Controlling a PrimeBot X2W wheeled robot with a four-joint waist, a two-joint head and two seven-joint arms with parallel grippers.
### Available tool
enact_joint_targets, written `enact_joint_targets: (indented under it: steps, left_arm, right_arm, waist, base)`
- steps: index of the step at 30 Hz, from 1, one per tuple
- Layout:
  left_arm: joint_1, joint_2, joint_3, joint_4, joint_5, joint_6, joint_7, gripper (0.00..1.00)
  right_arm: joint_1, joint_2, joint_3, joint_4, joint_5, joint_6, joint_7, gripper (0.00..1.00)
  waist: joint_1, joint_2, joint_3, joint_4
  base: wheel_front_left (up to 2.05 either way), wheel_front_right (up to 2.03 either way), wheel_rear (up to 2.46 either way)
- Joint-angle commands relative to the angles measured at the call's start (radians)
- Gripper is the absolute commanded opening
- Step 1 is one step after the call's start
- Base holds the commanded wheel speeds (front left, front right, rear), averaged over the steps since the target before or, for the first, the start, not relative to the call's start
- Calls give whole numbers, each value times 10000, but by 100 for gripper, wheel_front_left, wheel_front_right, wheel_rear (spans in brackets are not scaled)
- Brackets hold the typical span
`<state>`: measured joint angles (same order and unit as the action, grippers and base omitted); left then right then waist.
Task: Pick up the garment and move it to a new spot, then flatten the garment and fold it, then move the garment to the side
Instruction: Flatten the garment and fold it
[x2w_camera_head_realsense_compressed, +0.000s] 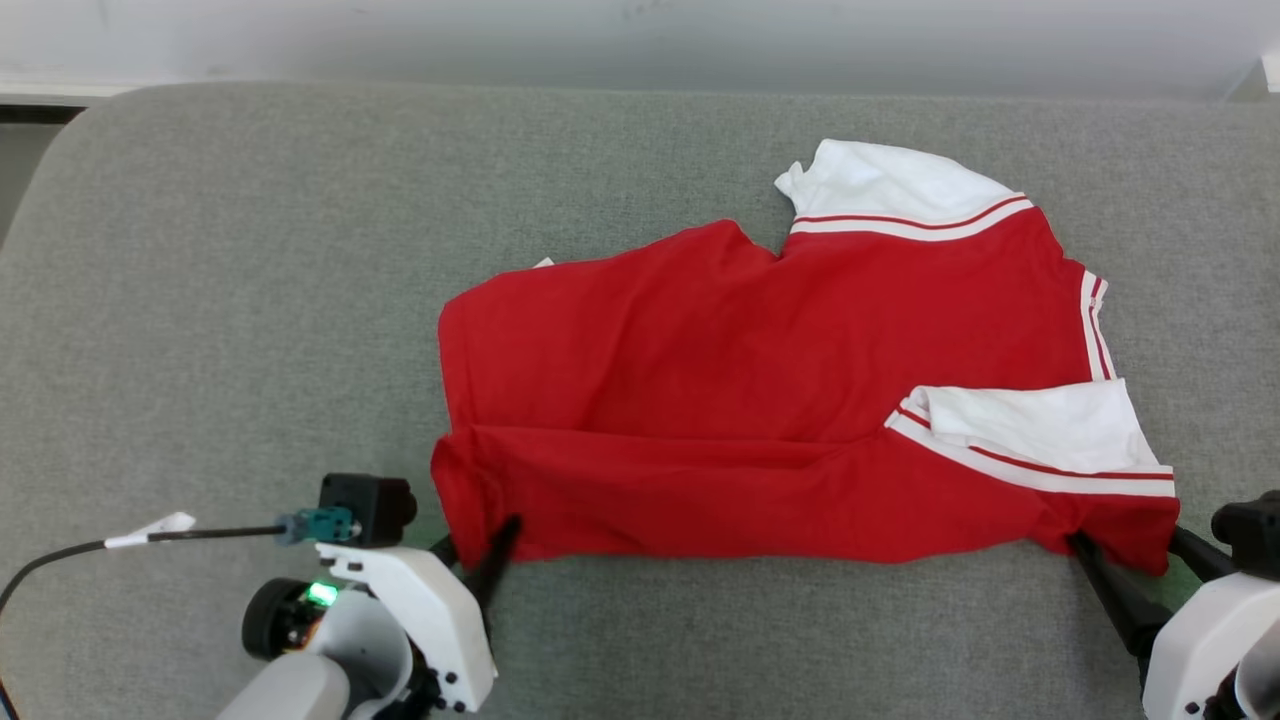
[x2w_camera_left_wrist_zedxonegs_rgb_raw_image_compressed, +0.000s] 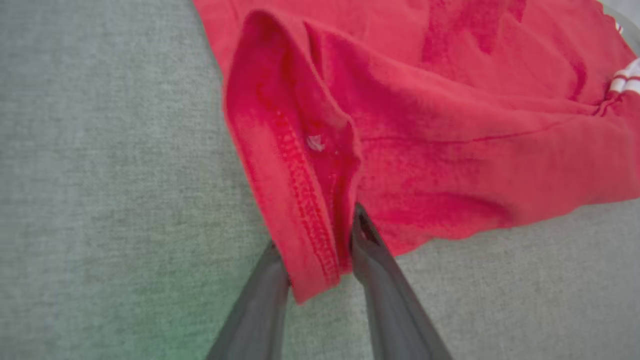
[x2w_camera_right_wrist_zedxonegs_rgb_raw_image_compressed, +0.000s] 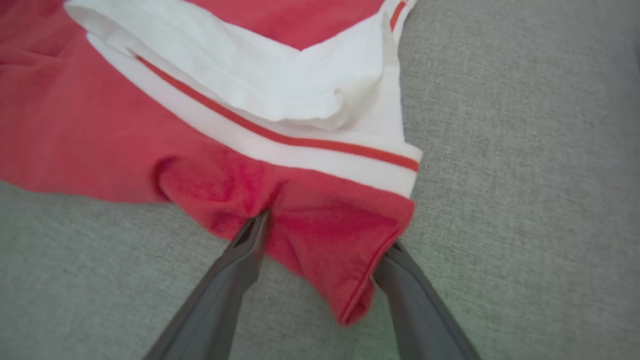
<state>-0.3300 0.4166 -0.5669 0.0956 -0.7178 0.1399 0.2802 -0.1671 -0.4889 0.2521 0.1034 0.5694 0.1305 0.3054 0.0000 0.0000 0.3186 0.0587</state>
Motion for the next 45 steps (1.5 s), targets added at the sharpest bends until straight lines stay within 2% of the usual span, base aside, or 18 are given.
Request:
enact_joint_targets:
  steps: [1, 2, 9, 14, 17, 20, 23, 26, 27, 28, 29, 35, 39, 42, 45]
  left_arm:
    - [-49, 28, -142, 222, 9, -133, 108, 0]
    - [-84, 60, -138, 253, -67, -216, 164, 0]
    - [-295, 711, 314, -29, -1192, -1243, 856, 0]
    - [132, 1270, 627, -832, -2375, -1890, 1565, 0]
    - [691, 1655, 749, -1474, -2996, -2016, 1937, 0]
    - [1210, 1961, 771, -1906, -3309, -2055, 2134, 0]
    - [2061, 2202, 752, -2306, -3575, -1917, 2195, 0]
    - [2907, 2252, 602, -2475, -3698, -1787, 2055, 0]
    - [3031, 2279, 568, -2485, -3611, -1753, 2017, 0]
    - [3104, 2290, 607, -2477, -3478, -1671, 1887, 29]
    - [3164, 2294, 629, -2460, -3390, -1581, 1807, 100]
    - [3074, 2663, 905, -2777, -3075, -1307, 1636, 100]
    - [2379, 2888, 1373, -3112, -2648, -985, 1455, 100]
    - [1278, 2475, 1465, -2910, -2055, -644, 1192, 100]
    - [2, 1932, 969, -2222, -1387, -658, 1304, 100]
  right_arm:
    - [-143, -61, 295, 136, 274, -2, 98, 37]
    - [-222, -126, 475, 144, 397, 0, 149, 0]
    - [-713, -1217, 620, -232, 1876, -8, 215, 0]
    - [-103, -2372, 311, -1061, 3007, -13, 623, 0]
    - [653, -2998, 16, -1581, 3653, -14, 881, 0]
    - [1330, -3288, -165, -1837, 4039, -14, 1086, 0]
    - [2395, -3423, -245, -2102, 4461, -14, 1329, 0]
    - [3425, -3159, -248, -2204, 4711, -14, 1369, 0]
    - [3575, -3106, -303, -2179, 4695, -14, 1344, 29]
    - [3688, -3060, -360, -2161, 4665, -14, 1357, 89]
    - [3734, -3034, -476, -2153, 4629, -14, 1368, 100]
    - [3256, -3222, -1618, -2473, 4562, -13, 1498, 100]
    - [2119, -3446, -2419, -3058, 4230, -13, 1696, 100]
    - [579, -3146, -2323, -3077, 3657, -13, 1970, 100]
    - [-1160, -2643, -1464, -2677, 2708, -11, 2478, 100]
  waist:
    - [0, 0, 2, -17]
    - [0, 0, -10, -22]
    - [0, 0, -458, -4]
    - [0, 0, -884, -30]
    - [0, 0, -1073, -110]
    - [0, 0, -1104, -182]
    - [0, 0, -1101, -264]
    - [0, 0, -1030, -298]
    - [0, 0, -1010, -302]
    - [0, 0, -987, -302]
    - [0, 0, -959, -297]
    - [0, 0, -671, -182]
    - [0, 0, -172, 47]
    - [0, 0, 329, 351]
    - [0, 0, 786, 668]
  base:
    - [0, 0, 0]
    - [0, 0, 0]
    - [0, 0, 0]
    - [0, 0, 0]
    - [0, 0, 0]
    - [0, 0, 0]
    - [0, 0, 0]
    - [0, 0, 0]
    - [0, 0, 0]
    - [0, 0, 0]
    - [0, 0, 0]
    - [0, 0, 0]
    - [0, 0, 0]
    - [0, 0, 0]
    - [0, 0, 0]
